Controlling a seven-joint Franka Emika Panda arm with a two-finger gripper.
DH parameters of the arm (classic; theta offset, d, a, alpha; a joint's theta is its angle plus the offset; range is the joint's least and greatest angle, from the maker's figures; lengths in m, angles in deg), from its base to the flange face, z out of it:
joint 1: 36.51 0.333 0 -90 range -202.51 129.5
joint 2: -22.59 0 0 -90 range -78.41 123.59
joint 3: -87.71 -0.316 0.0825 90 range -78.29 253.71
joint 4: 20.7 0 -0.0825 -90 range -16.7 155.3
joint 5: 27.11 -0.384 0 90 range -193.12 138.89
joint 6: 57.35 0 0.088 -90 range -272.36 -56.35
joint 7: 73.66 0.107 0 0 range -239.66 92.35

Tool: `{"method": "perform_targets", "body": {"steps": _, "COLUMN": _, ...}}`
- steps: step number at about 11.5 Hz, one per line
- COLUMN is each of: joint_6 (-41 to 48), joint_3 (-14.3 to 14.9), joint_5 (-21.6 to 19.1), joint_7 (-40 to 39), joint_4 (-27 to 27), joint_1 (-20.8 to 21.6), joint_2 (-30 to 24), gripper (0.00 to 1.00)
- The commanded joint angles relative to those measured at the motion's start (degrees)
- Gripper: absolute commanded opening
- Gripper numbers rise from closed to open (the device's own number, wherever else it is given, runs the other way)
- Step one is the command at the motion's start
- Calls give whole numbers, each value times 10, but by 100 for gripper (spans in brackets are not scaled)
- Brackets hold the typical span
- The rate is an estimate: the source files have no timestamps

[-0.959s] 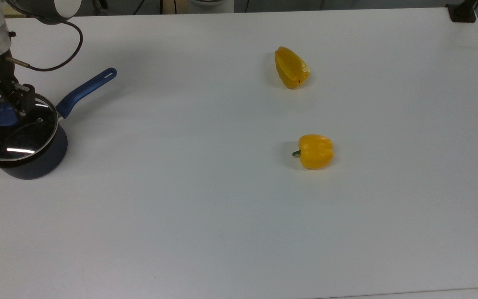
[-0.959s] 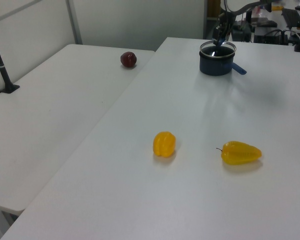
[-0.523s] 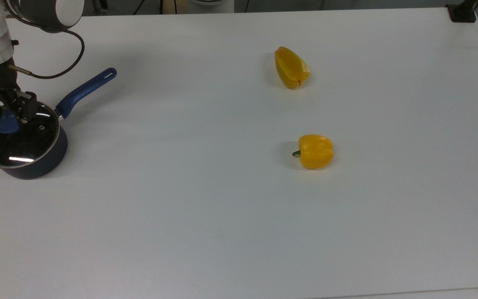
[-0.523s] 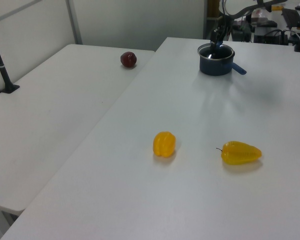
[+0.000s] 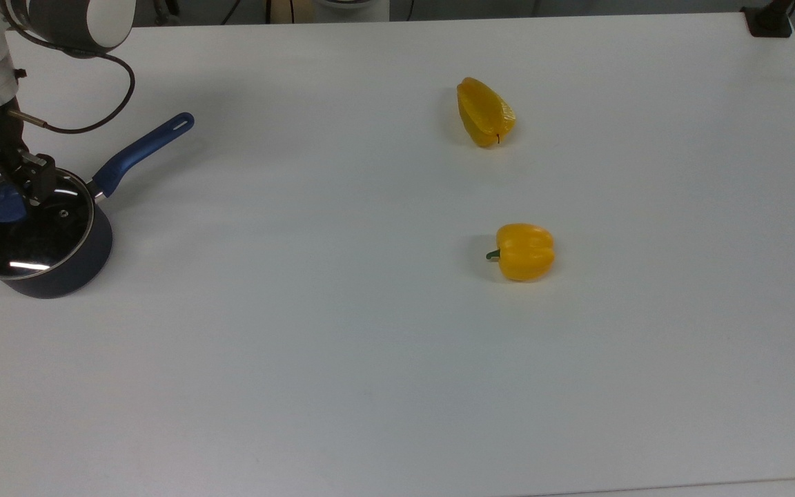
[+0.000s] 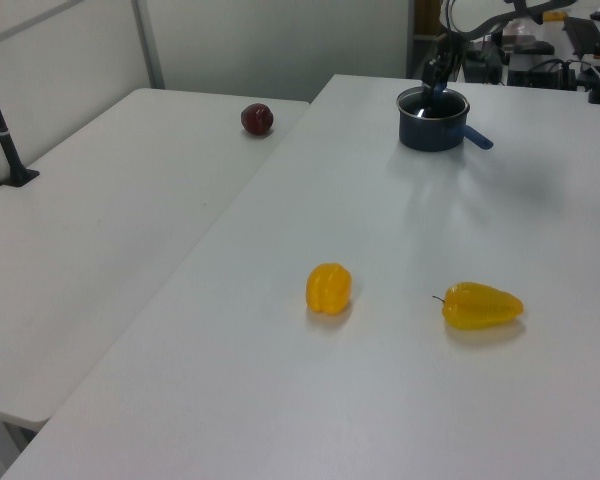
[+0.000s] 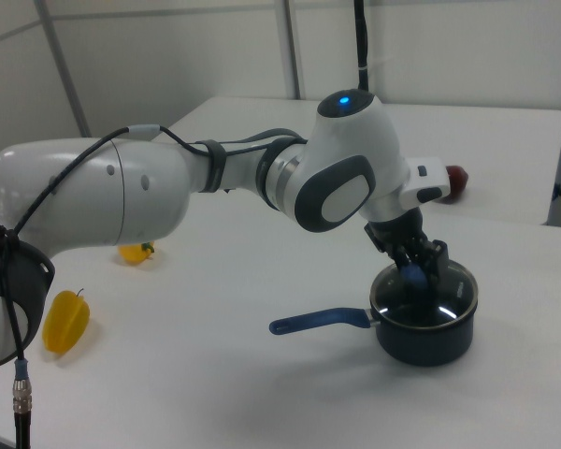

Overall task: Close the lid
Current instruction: 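Lower the lid onto the saucepan rim and open the gripper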

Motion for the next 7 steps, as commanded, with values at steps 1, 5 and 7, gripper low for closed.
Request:
{"method": "perform_targets", "body": {"steps": 1, "joint_6": -7, "joint_3": -2, "joint_5": -13, "joint_7": -13, "joint_4": 15, "joint_1": -2, "joint_2": -6, "gripper": 90}}
{"method": "perform_targets", "body": {"steps": 5, "joint_6": 13, "joint_3": -1, "joint_5": -4, "joint_7": -11, "joint_4": 15, "joint_1": 6, "joint_2": -29, "gripper": 100}}
{"method": "perform_targets", "body": {"steps": 7, "joint_6": 41, "joint_3": -1, "joint_5": 17, "joint_7": -11, "joint_4": 14, "joint_1": 24, "joint_2": -53, "gripper": 100}}
